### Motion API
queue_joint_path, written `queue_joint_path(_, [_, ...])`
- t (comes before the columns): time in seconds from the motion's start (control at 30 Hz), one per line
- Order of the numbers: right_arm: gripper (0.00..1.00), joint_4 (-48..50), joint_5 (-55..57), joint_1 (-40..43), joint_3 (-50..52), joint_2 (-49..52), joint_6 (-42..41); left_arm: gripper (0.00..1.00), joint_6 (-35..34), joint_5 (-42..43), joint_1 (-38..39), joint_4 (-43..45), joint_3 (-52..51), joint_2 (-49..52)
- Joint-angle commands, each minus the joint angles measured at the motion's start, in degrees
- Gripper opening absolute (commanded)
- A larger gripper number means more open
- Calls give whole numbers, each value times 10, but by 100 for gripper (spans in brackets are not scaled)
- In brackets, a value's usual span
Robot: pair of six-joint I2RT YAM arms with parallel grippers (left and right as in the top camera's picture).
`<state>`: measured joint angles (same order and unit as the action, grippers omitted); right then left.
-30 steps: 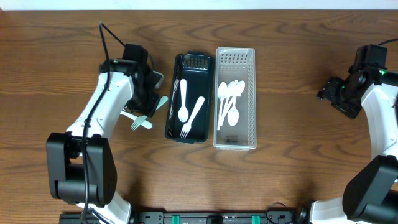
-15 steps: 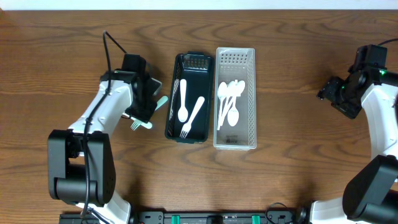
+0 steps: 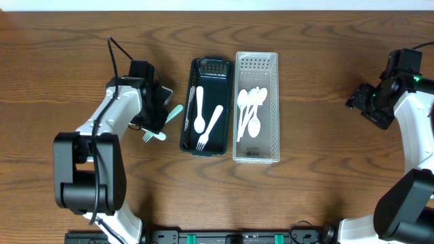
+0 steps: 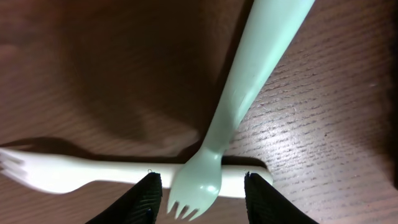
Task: Pack container
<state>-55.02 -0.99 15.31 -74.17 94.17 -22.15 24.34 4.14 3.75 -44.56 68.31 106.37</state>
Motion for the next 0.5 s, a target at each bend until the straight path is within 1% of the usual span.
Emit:
queue_joint_path(0.0, [71, -1, 7, 3, 1, 5, -7, 47, 9, 10, -2, 1, -4, 17])
queue_joint_path(0.3, [71, -1, 8, 3, 1, 5, -7, 46, 9, 11, -1, 1, -4, 61])
queue_joint_path(0.47, [71, -1, 8, 3, 1, 5, -7, 44, 9, 11, -1, 3, -4, 72])
